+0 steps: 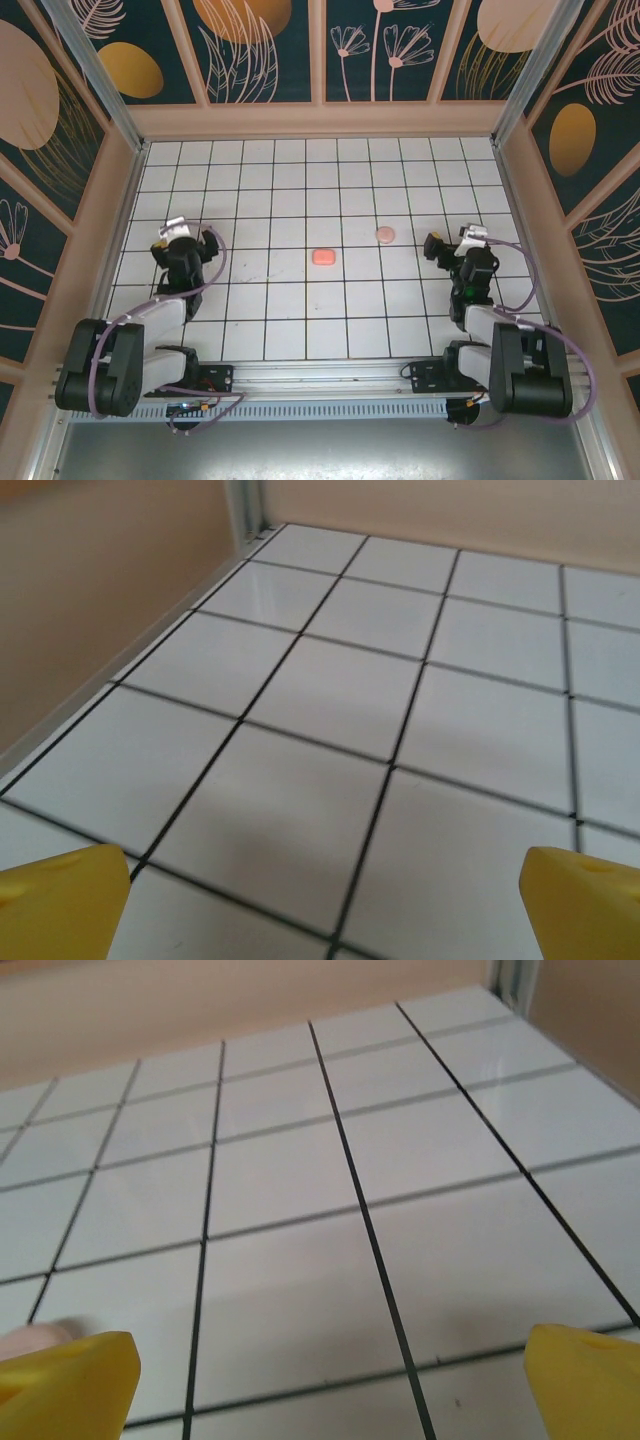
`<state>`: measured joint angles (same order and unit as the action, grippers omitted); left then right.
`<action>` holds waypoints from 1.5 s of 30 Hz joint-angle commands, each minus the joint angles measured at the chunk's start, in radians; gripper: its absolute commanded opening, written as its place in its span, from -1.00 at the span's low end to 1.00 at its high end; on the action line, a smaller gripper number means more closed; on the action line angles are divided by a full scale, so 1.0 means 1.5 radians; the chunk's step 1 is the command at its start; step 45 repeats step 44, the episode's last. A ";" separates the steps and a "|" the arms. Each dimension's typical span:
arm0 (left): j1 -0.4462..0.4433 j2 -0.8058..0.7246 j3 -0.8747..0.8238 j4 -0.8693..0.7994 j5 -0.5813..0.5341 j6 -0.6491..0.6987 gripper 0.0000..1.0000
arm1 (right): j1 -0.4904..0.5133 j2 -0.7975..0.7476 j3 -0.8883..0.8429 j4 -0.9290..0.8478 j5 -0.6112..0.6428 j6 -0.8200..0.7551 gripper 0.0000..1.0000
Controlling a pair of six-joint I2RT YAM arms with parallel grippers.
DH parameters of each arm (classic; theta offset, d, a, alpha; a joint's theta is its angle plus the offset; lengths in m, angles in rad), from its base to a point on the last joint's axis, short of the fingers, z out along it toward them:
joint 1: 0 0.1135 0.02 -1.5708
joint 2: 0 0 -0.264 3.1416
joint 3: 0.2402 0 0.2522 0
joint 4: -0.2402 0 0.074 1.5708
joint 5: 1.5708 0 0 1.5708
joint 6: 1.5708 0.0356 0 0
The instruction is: Insert wireless bluetooth earbuds into charging case
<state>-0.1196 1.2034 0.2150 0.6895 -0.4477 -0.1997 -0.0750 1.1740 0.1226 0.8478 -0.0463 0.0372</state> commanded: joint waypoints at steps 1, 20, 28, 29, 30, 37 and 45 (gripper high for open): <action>0.013 -0.015 -0.069 0.285 -0.009 0.062 0.98 | -0.012 0.064 0.014 0.188 -0.051 -0.021 0.98; 0.058 0.209 0.000 0.414 0.094 0.059 0.98 | 0.000 0.243 0.069 0.277 -0.101 -0.026 0.98; 0.058 0.210 0.000 0.414 0.095 0.060 0.98 | 0.001 0.243 0.069 0.275 -0.099 -0.027 0.98; 0.058 0.209 0.000 0.414 0.095 0.061 0.98 | 0.000 0.243 0.069 0.275 -0.099 -0.027 0.98; 0.058 0.210 -0.001 0.414 0.095 0.061 0.98 | 0.001 0.244 0.069 0.275 -0.099 -0.027 0.98; 0.059 0.210 0.000 0.415 0.097 0.061 0.98 | 0.000 0.244 0.069 0.275 -0.099 -0.027 0.98; 0.059 0.210 0.001 0.413 0.101 0.062 0.98 | 0.001 0.243 0.073 0.268 -0.063 -0.014 0.98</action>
